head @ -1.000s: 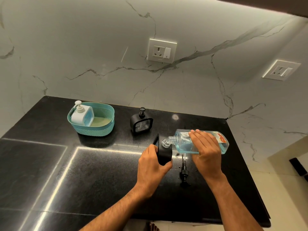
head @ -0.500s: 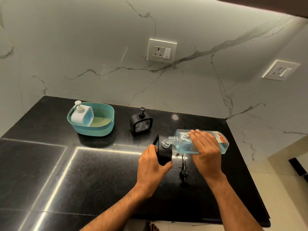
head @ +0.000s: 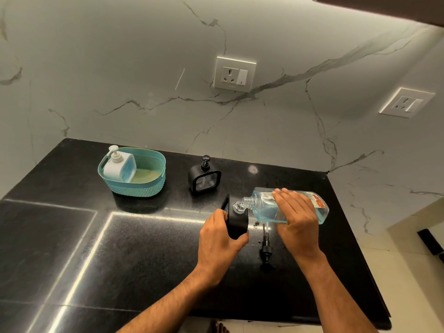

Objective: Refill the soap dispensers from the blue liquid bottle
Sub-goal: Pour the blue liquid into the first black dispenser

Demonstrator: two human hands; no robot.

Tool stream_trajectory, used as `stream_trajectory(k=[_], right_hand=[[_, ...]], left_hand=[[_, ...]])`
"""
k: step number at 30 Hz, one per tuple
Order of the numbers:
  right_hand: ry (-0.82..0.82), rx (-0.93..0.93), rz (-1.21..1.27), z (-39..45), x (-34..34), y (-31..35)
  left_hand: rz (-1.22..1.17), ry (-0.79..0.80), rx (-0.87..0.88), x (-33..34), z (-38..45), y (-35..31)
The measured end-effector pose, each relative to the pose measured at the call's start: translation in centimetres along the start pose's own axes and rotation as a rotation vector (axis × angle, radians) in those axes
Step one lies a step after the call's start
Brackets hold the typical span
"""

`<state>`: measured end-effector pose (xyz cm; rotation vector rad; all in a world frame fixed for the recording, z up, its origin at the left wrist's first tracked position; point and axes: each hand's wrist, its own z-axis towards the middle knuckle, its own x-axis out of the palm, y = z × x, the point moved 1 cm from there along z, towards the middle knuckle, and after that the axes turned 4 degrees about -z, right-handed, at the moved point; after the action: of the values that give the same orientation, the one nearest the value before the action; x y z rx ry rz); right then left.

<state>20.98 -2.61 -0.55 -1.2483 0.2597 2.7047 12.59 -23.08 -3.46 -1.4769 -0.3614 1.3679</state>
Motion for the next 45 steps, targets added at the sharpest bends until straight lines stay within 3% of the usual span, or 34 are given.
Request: stream_trajectory(k=[13, 25, 33, 45], right_hand=[[0.048, 0.186, 0.196, -0.1, 0.2, 0.4], [-0.055, 0.621, 0.465, 1.8, 0.9, -2.5], [-0.089, 0.789, 0.683, 5.3, 3.7, -6.5], [0.119, 0.891, 0.840, 10.5, 9.7, -12.0]], left_hand=[[-0.039, -0.051, 0.009, 0.0, 0.5, -0.1], [-0.035, -0.003, -0.012, 0.4, 0.6, 1.2], [-0.051, -0.001, -0.073, 1.4, 1.3, 1.9], [-0.038, -0.022, -0.127, 2.9, 3.9, 3.1]])
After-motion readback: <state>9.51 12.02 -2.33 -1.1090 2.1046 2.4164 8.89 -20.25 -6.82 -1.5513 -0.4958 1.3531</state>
